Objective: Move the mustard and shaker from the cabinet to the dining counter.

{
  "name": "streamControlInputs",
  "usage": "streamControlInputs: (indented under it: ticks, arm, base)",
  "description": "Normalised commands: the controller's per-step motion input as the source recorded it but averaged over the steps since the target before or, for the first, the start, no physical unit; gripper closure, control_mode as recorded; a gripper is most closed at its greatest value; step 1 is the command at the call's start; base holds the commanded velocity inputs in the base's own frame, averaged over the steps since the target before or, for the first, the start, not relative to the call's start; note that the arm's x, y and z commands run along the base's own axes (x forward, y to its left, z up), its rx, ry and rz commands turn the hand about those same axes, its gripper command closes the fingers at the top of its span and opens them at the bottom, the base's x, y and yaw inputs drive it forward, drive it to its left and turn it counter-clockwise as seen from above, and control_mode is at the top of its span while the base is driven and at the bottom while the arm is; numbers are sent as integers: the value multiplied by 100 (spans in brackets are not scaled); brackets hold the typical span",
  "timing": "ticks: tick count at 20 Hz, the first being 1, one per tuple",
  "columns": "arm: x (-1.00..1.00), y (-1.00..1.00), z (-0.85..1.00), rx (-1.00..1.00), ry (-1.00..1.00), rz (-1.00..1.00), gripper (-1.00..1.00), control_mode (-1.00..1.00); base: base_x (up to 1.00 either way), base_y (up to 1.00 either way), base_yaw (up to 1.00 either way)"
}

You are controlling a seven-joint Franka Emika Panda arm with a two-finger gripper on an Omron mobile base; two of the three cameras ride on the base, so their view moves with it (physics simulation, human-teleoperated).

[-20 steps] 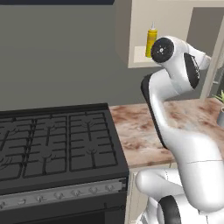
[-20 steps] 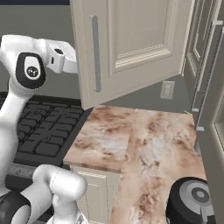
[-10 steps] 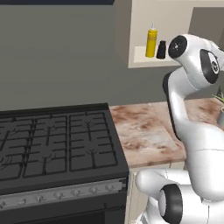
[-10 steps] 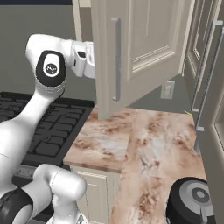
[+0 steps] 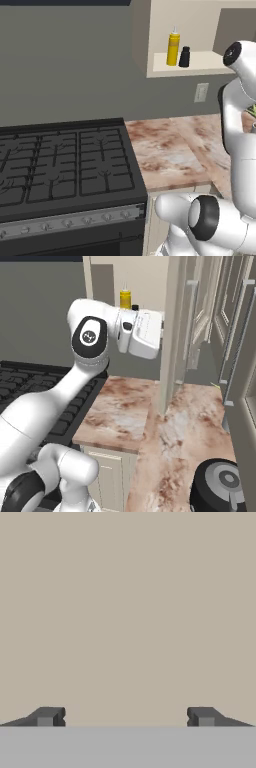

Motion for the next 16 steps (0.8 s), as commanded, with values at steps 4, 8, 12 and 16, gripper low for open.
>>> streamControlInputs:
  ticks: [4, 8, 12, 16]
  arm:
    - [-29, -97, 0, 0, 5, -15, -100, -100]
    - [-79, 11, 0, 1, 6, 7, -100, -100]
    - [-81, 96, 0, 0, 19, 45, -100, -100]
    - [-63, 100, 3, 0, 18, 57, -100, -100]
  base:
    - [0, 0, 0]
    - [0, 0, 0]
    - [0, 0, 0]
    - [0, 0, 0]
